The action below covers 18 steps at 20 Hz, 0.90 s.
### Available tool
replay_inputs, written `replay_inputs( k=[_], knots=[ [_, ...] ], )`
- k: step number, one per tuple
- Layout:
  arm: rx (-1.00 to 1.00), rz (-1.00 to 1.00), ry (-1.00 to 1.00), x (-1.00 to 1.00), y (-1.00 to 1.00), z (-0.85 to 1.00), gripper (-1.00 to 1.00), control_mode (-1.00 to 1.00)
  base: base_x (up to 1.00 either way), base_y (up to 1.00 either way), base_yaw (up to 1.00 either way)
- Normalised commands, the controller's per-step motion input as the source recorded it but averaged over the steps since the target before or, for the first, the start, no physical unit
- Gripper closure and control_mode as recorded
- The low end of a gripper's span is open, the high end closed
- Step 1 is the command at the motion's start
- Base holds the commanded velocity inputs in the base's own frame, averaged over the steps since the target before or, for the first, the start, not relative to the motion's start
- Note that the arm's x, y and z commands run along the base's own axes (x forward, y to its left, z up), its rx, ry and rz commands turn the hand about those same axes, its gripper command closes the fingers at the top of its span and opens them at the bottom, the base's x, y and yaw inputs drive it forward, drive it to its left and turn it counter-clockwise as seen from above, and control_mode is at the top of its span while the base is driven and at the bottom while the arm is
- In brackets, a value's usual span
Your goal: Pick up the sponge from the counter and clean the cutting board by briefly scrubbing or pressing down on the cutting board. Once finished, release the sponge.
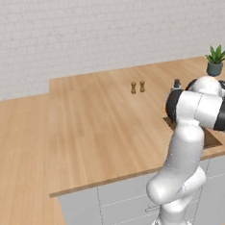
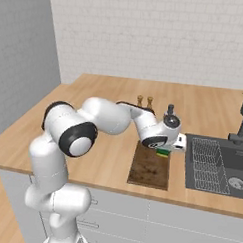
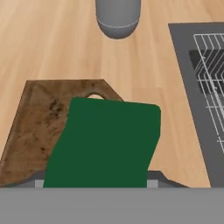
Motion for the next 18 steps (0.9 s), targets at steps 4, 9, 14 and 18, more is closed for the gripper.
replay_inputs(
  k=[4, 9, 14, 18],
  knots=[
    [0.08, 0.06, 0.10, 0.62, -0.35, -0.08, 1.00, -1.00, 0.00, 0.00, 0.00],
    [0.00, 0.00, 0.33, 0.16, -0.02, -0.11, 1.00, -1.00, 0.00, 0.00, 0.00],
    [0.00, 0.00, 0.14, 0.00, 0.00, -0.29, 1.00, -1.00, 0.00, 0.00, 0.00],
    [0.00, -0.01, 0.00, 0.00, 0.10, -0.31, 1.00, -1.00, 0.00, 0.00, 0.00]
  ],
)
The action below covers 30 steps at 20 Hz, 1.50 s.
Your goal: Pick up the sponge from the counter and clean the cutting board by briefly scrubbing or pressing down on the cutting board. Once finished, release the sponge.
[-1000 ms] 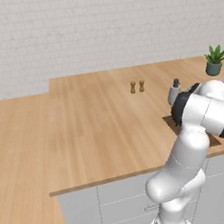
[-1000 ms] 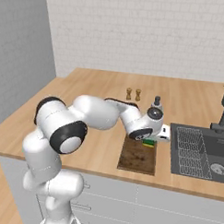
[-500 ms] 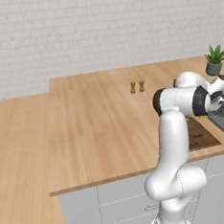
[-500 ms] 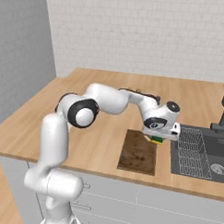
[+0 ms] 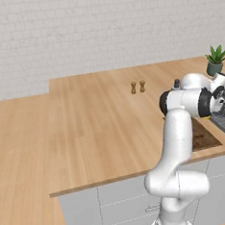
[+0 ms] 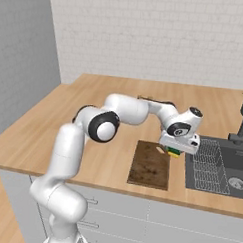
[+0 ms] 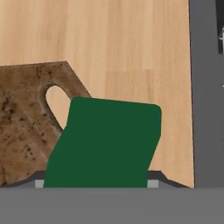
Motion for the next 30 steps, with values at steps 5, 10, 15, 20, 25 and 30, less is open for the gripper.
replay_inputs(
  k=[5, 10, 15, 20, 25, 30],
  knots=[
    [0.00, 0.00, 0.00, 0.00, 0.04, -0.35, 1.00, -1.00, 0.00, 0.00, 0.00],
    [0.00, 0.00, 0.00, 0.00, 0.00, -0.26, 1.00, -1.00, 0.00, 0.00, 0.00],
    [-0.02, -0.01, 0.00, 0.00, 0.11, -0.15, 1.00, -1.00, 0.00, 0.00, 0.00],
    [-0.02, -0.04, 0.00, 0.00, 0.10, -0.08, 1.00, -1.00, 0.00, 0.00, 0.00],
    [-0.02, -0.07, -0.01, -0.10, 0.01, 0.00, 1.00, -1.00, 0.00, 0.00, 0.00],
    [-0.13, -0.09, -0.01, -0.13, 0.22, 0.06, 1.00, -1.00, 0.00, 0.00, 0.00]
  ],
)
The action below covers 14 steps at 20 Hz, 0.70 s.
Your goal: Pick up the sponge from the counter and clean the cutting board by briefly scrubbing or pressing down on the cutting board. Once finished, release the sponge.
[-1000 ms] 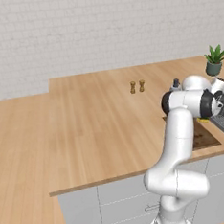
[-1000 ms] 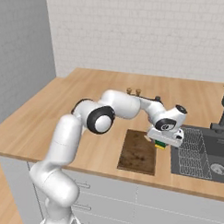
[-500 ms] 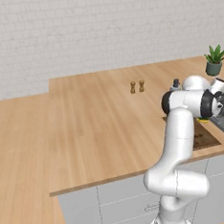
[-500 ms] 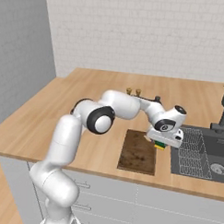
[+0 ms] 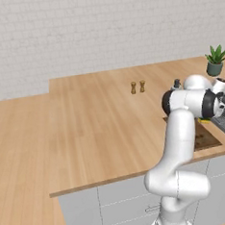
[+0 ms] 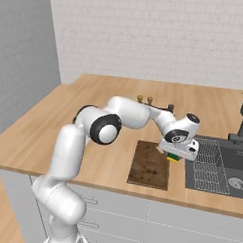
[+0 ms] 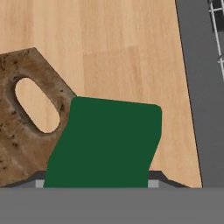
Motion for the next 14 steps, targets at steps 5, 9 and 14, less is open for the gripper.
replay_inputs(
  k=[5, 9, 14],
  knots=[
    [-0.14, -0.06, -0.06, -0.03, 0.34, 0.09, 1.00, -1.00, 0.00, 0.00, 0.00],
    [0.00, 0.00, -0.08, 0.00, 0.01, -0.10, 1.00, -1.00, 0.00, 0.00, 0.00],
    [0.00, 0.00, -0.10, 0.00, 0.00, -0.08, 1.00, -1.00, 0.00, 0.00, 0.00]
  ],
)
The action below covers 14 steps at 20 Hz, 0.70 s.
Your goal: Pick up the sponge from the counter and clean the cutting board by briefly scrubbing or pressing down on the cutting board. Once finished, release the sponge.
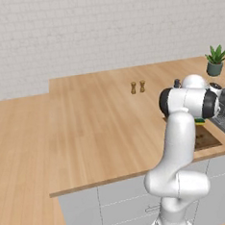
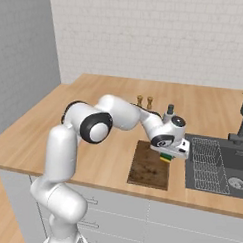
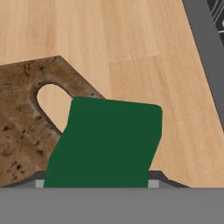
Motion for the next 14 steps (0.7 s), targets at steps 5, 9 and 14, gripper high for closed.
replay_inputs(
  k=[5, 9, 14],
  knots=[
    [0.00, 0.00, -0.09, 0.00, 0.02, -0.19, 1.00, -1.00, 0.00, 0.00, 0.00],
    [-0.02, 0.00, -0.05, 0.00, 0.00, -0.24, 1.00, -1.00, 0.00, 0.00, 0.00],
    [-0.04, 0.00, -0.01, -0.01, 0.00, -0.20, 1.00, -1.00, 0.00, 0.00, 0.00]
  ],
)
